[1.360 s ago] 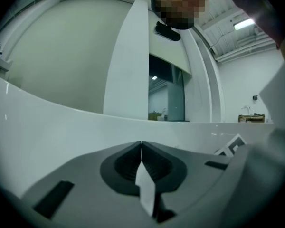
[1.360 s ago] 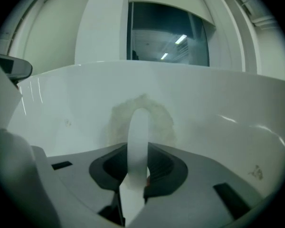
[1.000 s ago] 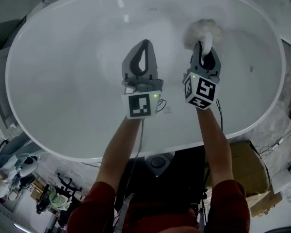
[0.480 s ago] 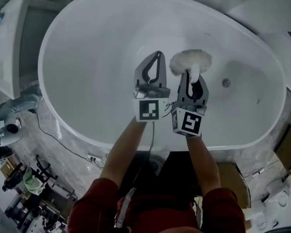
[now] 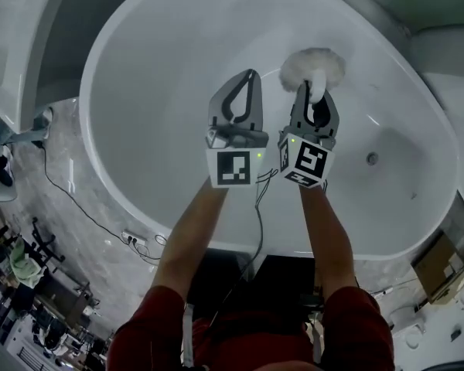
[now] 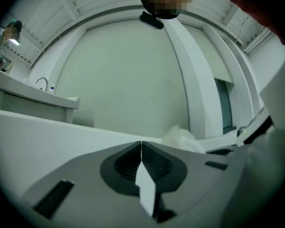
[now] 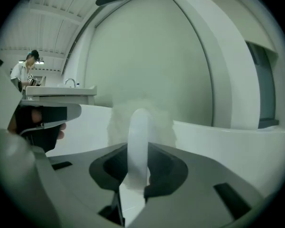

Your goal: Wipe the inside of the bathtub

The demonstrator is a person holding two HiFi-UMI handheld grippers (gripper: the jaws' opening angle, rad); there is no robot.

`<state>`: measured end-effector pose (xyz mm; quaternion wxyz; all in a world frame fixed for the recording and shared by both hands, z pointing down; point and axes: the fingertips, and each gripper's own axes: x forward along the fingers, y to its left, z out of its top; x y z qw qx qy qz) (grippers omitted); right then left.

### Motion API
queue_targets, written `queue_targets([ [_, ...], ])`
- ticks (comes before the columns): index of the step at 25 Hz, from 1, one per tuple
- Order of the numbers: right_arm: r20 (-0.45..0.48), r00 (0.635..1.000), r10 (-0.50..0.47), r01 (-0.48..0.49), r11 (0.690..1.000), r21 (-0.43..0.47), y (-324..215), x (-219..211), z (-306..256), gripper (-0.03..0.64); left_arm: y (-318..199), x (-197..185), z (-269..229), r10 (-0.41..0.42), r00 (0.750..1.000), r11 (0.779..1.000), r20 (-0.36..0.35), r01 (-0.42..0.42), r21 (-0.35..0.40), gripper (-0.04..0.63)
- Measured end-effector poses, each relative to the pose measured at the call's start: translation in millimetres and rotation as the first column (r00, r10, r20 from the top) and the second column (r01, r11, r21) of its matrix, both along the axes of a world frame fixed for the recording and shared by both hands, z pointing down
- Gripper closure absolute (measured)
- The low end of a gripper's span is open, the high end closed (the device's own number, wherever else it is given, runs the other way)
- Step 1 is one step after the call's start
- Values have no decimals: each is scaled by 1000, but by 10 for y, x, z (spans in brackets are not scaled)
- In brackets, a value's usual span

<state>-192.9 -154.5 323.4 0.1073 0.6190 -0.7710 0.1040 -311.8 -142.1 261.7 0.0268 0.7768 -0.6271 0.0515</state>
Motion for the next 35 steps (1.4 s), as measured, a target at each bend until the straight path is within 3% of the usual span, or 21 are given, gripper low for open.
queue_targets([
  [6, -53, 998, -25, 25, 1000, -6, -683, -404, 354, 526, -289, -375, 360, -11, 999, 1000, -40, 10, -24, 579],
  [12, -110, 994, -15, 14, 1000, -6, -1513, -204, 549, 526, -522, -203, 585, -18, 999, 999, -49, 17, -30, 579],
  [16, -181, 983, -15, 11, 1000, -23, -1661, -467, 535, 525, -431, -355, 583, -4, 999, 999, -36, 2, -54, 578],
  [20, -181, 983, -12, 10, 1000, -9, -1646, -692, 495, 526, -436, -501, 590, -8, 999, 998, -51, 5, -62, 579],
  [28, -202, 979, -41, 37, 999, -22, -1540, -88, 626, 526, -460, 144, 676, 41, 998, 997, -39, -44, -67, 579],
  [35, -219, 975, 43, -50, 998, -24, -1313, 633, 609, 526, -414, 629, 558, 110, 993, 992, -49, -112, -54, 579],
])
